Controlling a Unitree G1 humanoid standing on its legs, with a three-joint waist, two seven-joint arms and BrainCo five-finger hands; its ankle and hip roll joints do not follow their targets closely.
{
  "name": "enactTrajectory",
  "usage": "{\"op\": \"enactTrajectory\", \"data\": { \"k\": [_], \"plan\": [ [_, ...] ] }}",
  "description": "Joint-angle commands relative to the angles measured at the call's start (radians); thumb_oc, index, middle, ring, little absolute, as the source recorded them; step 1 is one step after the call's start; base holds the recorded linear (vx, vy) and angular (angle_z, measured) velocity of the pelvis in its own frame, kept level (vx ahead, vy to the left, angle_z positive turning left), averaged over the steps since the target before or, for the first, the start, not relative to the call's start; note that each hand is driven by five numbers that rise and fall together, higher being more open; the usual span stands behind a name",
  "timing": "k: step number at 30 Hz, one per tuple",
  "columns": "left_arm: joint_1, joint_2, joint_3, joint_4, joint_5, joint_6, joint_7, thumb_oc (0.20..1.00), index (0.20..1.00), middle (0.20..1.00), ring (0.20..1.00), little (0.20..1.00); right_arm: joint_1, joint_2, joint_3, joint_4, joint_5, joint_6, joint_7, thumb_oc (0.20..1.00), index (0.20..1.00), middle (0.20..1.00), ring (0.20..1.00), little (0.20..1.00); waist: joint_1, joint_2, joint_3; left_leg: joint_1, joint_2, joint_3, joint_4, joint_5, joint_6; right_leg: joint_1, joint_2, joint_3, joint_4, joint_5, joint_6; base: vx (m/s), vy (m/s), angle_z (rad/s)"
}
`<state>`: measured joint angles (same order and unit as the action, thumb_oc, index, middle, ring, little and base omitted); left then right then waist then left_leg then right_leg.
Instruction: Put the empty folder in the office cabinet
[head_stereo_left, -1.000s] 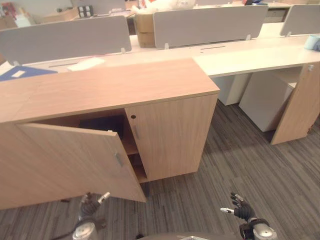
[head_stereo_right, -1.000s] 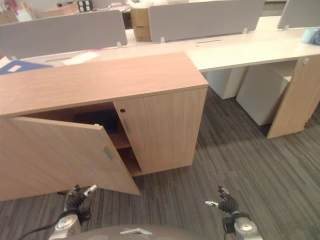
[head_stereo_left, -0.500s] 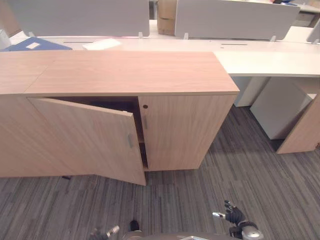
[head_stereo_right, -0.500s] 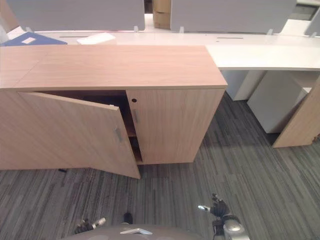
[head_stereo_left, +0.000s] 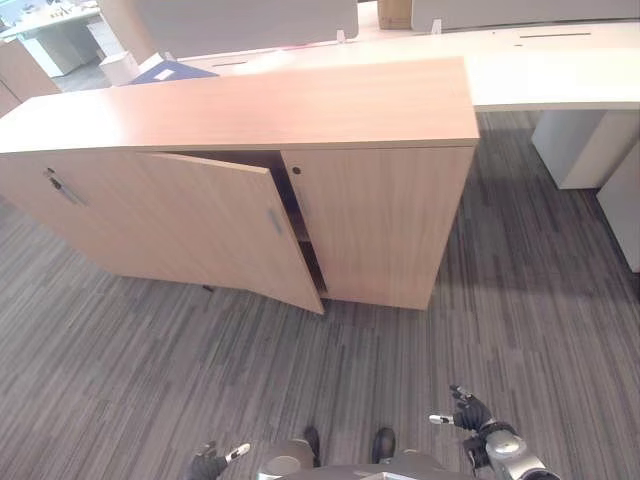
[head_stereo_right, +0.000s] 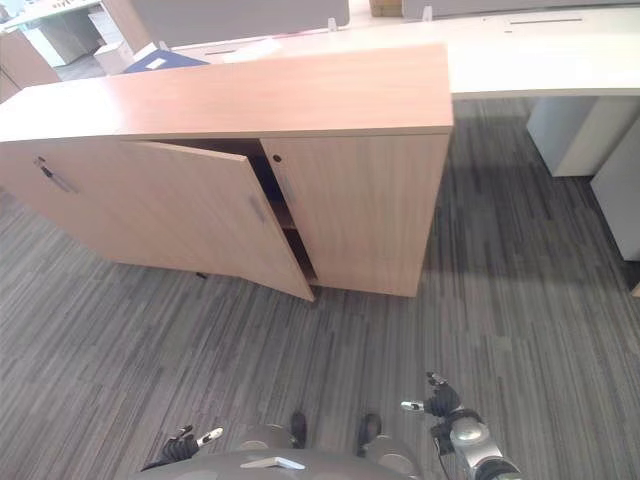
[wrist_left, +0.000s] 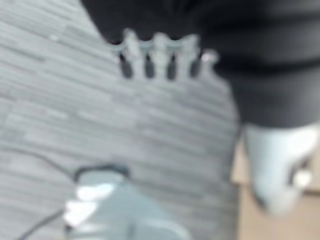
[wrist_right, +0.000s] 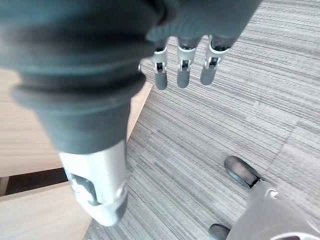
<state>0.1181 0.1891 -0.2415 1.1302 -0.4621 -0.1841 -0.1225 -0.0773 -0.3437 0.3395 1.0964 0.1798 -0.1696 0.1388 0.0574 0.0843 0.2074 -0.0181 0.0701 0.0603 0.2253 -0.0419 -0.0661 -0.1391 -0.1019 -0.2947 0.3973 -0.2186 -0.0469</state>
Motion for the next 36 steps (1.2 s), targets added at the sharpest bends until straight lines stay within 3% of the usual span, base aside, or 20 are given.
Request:
{"op": "enactTrajectory", "data": {
  "k": [1,5,8,23,36],
  "plan": [
    [-0.061,0.053,0.026,0.023,0.020,-0.001,-0.011,1.000,1.000,1.000,1.000,1.000,0.008,0.008,0.008,-0.013,0.019,-0.012,-0.004,1.000,1.000,1.000,1.000,1.000,-0.020,-0.068,-0.009,0.061,-0.097,0.042,-0.116,-0.045,0.059,0.255,0.010,0.033,-0.421,0.203,0.105,0.06,0.127,0.34],
    [-0.077,0.056,0.009,0.042,-0.002,0.003,-0.006,1.000,1.000,1.000,1.000,1.000,0.000,0.049,0.006,0.055,0.028,-0.008,0.006,1.000,1.000,1.000,1.000,1.000,-0.016,-0.065,-0.042,0.107,-0.098,0.005,-0.262,0.011,0.067,0.261,0.033,0.046,-0.450,0.220,0.118,0.06,0.070,-0.02],
    [-0.086,0.044,-0.002,0.048,0.005,0.006,0.000,1.000,1.000,1.000,1.000,1.000,-0.002,0.073,0.019,0.071,0.032,-0.005,-0.010,1.000,1.000,1.000,1.000,1.000,-0.009,-0.072,-0.051,0.120,-0.102,0.007,-0.293,0.023,0.072,0.267,0.035,0.043,-0.464,0.229,0.124,0.06,0.056,-0.06],
    [-0.077,0.038,-0.005,0.055,-0.013,-0.004,0.012,1.000,1.000,1.000,1.000,1.000,0.022,0.088,0.017,0.050,0.020,0.009,-0.013,1.000,1.000,1.000,1.000,1.000,-0.007,-0.102,-0.054,0.136,-0.104,0.040,-0.310,0.016,0.094,0.274,0.038,0.052,-0.467,0.237,0.131,0.02,0.028,-0.03],
    [-0.068,0.031,0.007,0.055,-0.036,-0.002,0.018,1.000,1.000,1.000,1.000,1.000,0.024,0.093,0.010,0.055,0.027,0.009,-0.016,1.000,1.000,1.000,1.000,1.000,-0.005,-0.103,-0.048,0.145,-0.107,0.036,-0.313,0.014,0.100,0.281,0.040,0.059,-0.470,0.239,0.132,0.00,0.000,0.00]
  ]
}}
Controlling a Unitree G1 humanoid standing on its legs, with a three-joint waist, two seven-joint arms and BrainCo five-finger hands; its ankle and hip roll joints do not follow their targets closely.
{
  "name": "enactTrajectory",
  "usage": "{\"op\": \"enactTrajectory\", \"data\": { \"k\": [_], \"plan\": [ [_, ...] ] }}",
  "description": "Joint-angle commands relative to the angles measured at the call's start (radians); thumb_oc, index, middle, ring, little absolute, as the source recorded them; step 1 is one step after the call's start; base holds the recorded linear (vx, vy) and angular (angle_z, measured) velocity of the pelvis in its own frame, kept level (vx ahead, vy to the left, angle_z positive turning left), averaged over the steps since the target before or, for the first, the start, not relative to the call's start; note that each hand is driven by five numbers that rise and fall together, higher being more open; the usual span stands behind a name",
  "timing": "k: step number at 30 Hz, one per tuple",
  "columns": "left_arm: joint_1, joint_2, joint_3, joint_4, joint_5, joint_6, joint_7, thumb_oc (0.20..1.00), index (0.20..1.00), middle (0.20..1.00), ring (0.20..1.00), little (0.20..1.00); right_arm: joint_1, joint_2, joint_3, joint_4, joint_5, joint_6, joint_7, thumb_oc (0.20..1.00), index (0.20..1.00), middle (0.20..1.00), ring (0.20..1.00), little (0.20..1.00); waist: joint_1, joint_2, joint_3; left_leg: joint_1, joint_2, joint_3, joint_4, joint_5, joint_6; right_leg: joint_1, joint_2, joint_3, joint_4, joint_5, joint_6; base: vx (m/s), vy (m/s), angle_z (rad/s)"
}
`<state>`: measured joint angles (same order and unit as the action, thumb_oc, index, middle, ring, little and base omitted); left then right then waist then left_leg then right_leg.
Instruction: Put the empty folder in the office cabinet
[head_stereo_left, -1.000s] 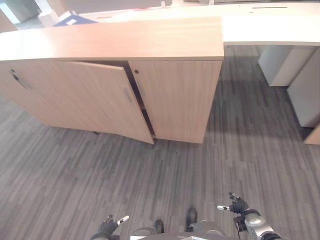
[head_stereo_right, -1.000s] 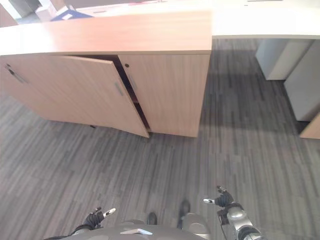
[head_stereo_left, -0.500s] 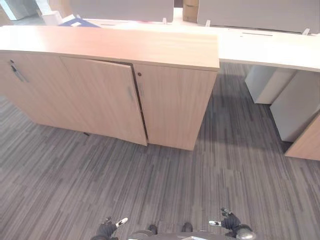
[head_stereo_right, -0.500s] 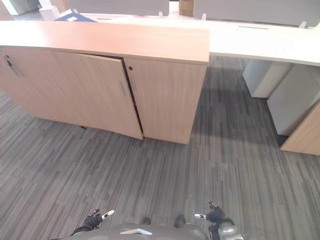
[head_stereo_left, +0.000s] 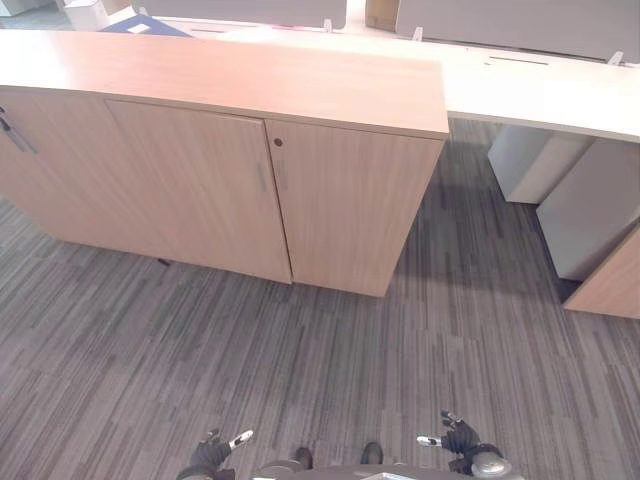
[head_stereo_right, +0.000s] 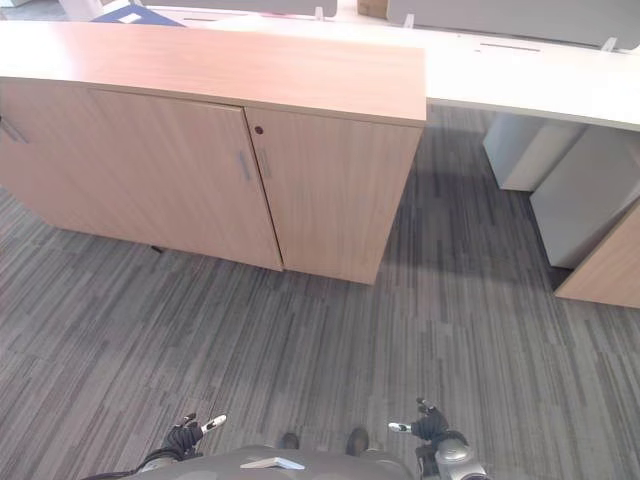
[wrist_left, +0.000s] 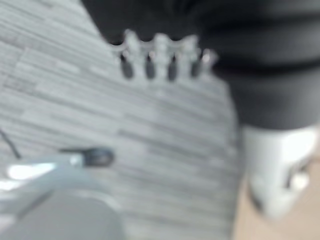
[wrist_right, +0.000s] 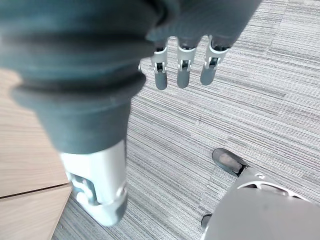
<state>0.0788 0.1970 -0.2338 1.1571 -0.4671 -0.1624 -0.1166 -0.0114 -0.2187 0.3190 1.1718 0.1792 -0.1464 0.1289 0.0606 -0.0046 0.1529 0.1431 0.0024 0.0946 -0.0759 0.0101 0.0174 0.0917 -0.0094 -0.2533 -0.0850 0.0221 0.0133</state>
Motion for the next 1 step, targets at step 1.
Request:
{"op": "enactTrajectory", "data": {
  "k": [1],
  "plan": [
    [-0.028,0.023,0.001,0.029,-0.040,-0.028,0.016,1.000,1.000,1.000,1.000,1.000,-0.041,-0.031,0.031,-0.018,0.027,-0.014,-0.004,1.000,1.000,1.000,1.000,1.000,-0.008,-0.015,0.005,-0.014,-0.040,0.000,-0.011,-0.040,0.016,0.053,-0.052,0.018,0.011,-0.001,0.072,0.00,0.000,0.00]
  ]
}}
